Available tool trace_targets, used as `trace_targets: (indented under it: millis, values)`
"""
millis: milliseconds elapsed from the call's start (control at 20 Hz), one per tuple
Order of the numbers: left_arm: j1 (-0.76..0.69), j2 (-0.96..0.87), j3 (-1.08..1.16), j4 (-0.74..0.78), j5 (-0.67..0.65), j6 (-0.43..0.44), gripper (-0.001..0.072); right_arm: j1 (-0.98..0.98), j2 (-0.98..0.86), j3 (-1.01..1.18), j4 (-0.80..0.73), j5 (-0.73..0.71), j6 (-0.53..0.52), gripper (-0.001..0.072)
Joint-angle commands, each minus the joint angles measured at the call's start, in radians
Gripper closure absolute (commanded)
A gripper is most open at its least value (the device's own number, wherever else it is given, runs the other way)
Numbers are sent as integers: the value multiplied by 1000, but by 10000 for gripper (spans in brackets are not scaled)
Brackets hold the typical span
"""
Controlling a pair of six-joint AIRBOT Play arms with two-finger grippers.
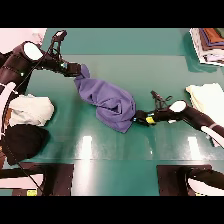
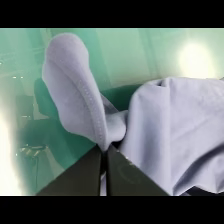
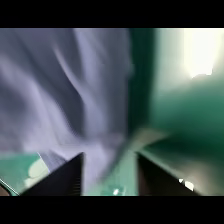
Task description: Fold the shirts.
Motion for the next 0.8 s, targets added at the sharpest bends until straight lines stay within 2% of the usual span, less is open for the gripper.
trace_targets:
  millis: [0, 50, 200, 350, 750]
  values:
    - [0, 4, 2, 4, -2, -2, 682, 34, -112, 93, 6, -29, -13, 556]
    - [0, 11, 7, 8, -6, -2, 682, 29, -115, 113, -14, -24, -13, 697]
    - [0, 66, 56, 67, -5, -9, 682, -23, -40, 189, -201, 19, -3, 696]
    - [0, 175, 146, 142, -7, -27, 682, -147, 119, 304, -402, 128, 56, 696]
    - [0, 531, 323, 164, -15, -28, 682, -431, 515, 636, -490, 292, 55, 696]
